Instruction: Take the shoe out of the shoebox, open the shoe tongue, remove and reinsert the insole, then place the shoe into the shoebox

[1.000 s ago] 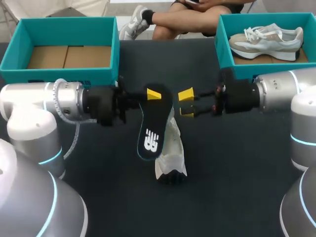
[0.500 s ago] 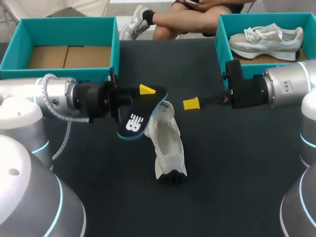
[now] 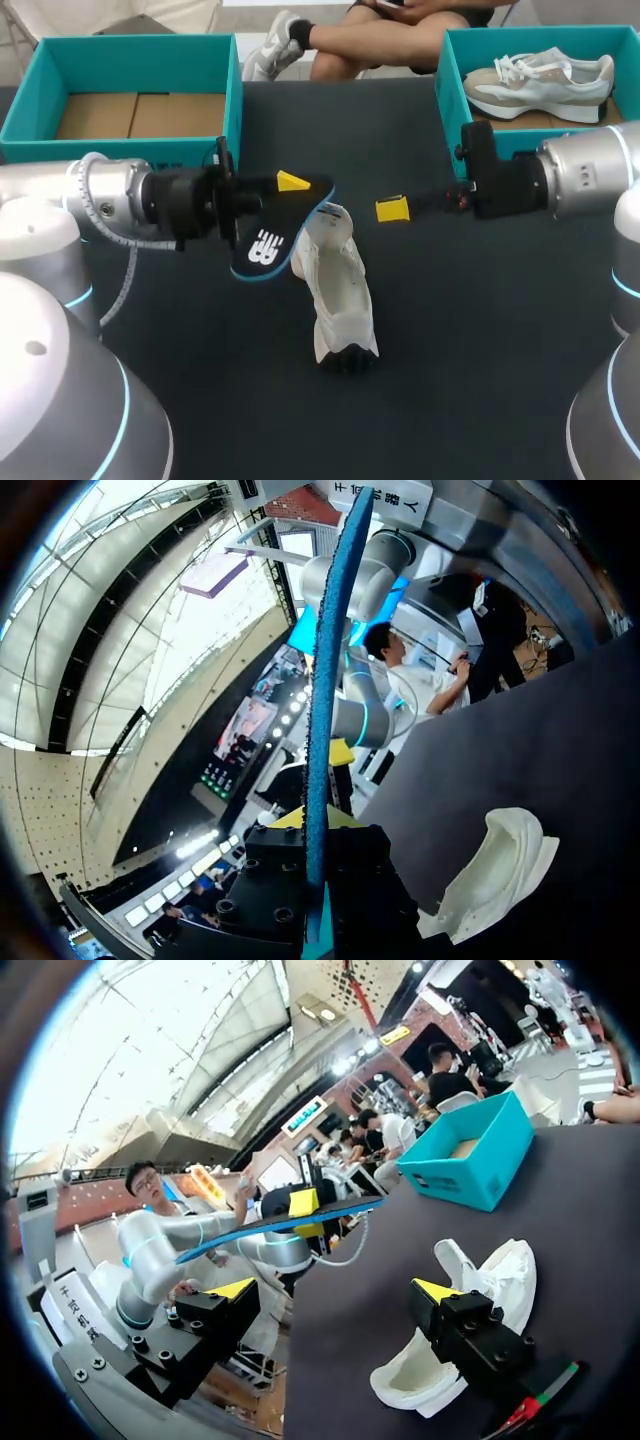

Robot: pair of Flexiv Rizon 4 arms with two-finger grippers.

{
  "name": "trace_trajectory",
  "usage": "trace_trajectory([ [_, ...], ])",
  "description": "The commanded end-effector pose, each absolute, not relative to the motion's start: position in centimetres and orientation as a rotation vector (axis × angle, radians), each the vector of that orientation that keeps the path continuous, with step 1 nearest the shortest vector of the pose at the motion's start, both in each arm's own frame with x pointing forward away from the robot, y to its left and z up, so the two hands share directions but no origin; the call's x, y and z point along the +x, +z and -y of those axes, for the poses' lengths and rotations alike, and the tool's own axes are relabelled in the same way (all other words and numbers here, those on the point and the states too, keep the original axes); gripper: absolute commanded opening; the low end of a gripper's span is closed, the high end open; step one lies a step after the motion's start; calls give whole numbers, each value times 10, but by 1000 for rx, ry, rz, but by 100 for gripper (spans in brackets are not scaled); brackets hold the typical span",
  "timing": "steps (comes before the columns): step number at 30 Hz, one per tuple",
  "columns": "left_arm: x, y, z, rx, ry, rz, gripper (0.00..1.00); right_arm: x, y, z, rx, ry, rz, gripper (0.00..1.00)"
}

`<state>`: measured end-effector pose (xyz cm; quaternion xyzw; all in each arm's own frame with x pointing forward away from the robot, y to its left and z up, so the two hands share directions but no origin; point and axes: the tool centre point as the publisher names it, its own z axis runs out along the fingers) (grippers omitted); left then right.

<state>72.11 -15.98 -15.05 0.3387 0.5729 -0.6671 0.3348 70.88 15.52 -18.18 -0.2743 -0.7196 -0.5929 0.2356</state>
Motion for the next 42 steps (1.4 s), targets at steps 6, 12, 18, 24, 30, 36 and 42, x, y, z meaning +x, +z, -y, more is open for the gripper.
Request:
trace_trajectory([
  [6,720,-151,161,880,-1738,-1494,0,727,-192,-151,264,-1632,2744,100],
  [12,720,-151,161,880,-1738,-1494,0,727,-192,-151,264,-1632,2744,100],
  [18,720,-151,161,880,-1738,-1494,0,727,-192,-151,264,-1632,2744,100],
  [24,713,-154,163,867,-1753,-1484,0,727,-192,-151,264,-1632,2744,100],
  [30,685,-155,175,863,-1767,-1515,0,724,-202,-148,395,-1420,3062,100],
  [36,665,-166,185,870,-1742,-1513,0,723,-217,-146,372,-1355,3177,100],
  [42,648,-184,192,848,-1764,-1485,0,717,-247,-141,355,-1289,3223,100],
])
